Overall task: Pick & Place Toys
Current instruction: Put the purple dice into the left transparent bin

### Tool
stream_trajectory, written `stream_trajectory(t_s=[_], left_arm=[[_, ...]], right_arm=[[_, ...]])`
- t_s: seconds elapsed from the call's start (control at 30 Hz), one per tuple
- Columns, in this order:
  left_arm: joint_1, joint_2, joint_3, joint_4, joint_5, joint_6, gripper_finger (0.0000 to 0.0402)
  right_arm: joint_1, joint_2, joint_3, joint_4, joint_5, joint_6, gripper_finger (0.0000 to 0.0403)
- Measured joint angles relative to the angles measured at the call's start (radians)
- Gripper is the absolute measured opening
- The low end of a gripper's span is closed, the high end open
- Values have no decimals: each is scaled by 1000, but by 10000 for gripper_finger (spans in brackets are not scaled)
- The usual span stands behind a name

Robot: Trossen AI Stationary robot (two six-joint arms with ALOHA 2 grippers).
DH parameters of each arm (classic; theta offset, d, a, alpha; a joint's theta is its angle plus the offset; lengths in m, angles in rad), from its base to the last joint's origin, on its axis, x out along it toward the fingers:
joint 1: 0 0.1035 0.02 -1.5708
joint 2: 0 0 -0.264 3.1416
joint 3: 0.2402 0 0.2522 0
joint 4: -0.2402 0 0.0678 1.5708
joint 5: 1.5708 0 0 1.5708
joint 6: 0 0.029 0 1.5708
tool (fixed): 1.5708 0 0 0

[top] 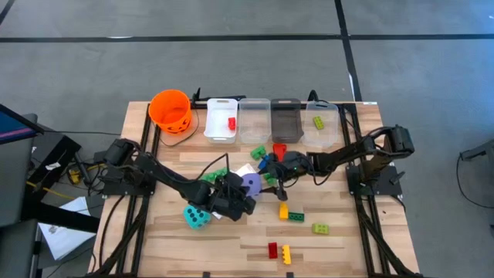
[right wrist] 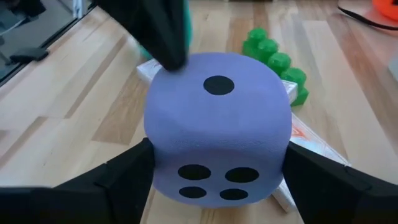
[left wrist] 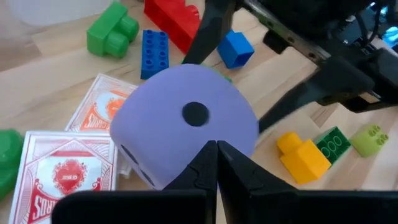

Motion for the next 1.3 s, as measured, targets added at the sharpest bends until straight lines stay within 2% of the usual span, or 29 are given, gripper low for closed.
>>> stream_trajectory(t_s=[0.17, 0.37, 0.67, 1.0, 1.3], left_arm=[[0, -88, 0, 1, 2, 121, 0], [5, -255, 0, -30, -12, 271, 0], [5, -503, 1, -230, -70, 327, 0], [9, -639, 1, -360, -69, 327, 0], [100, -658, 1, -382, -65, 353, 0]], right_arm=[[-14, 0, 1, 7, 1, 47, 320], [-21, 0, 9, 61, 4, 94, 321], [-101, -4, 197, 48, 4, 121, 322], [-264, -5, 539, -341, 38, 99, 322], [-453, -5, 589, -525, 115, 123, 322]])
